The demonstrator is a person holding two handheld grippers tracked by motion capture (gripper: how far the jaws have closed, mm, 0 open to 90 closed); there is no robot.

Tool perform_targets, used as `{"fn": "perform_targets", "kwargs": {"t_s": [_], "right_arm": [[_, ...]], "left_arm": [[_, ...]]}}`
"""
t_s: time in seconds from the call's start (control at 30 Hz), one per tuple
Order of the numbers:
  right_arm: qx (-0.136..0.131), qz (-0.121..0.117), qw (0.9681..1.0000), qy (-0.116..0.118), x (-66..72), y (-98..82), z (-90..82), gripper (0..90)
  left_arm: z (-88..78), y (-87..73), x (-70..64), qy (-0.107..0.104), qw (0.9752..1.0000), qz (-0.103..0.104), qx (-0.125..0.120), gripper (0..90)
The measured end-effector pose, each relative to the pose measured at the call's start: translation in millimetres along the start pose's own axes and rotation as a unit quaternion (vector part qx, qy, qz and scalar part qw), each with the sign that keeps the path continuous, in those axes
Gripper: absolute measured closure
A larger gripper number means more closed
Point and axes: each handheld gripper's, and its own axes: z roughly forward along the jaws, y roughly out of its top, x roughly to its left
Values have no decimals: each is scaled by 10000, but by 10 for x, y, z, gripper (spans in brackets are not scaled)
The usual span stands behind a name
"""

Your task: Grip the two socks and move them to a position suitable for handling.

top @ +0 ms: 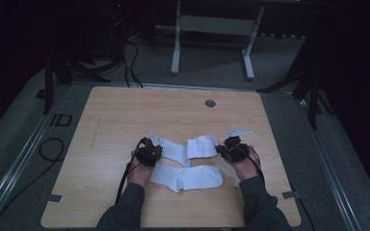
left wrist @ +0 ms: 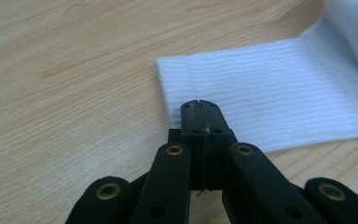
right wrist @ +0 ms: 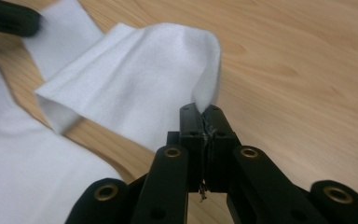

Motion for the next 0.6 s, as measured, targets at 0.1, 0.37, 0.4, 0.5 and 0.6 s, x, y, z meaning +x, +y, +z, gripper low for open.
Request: {"fn": "perform_targets", "kwargs": {"t_s": [0.1,0.37,0.4,0.5,0.6], "right_arm": [[66,85,9999,-65,-88,-91,-17,878],[174,277,9994,-136,-240,-231,-28,875],[206,278,9993,-137,-247,-239,-24,874],[297,197,9990,-257,-250,-256,-2,872],[369,176,9988,-271,-264,-270,7,839]], "left_arm": [[-3,-1,3,-17,10000,-7,-1,897],[-56,-27,26,-255,9995,-147,-113,839],[-74,-29,29,-314,9992,-199,-167,804],[-147,-37,40,-381,9985,-267,-305,766],[-233,-47,68,-446,9977,-332,-398,733]]}}
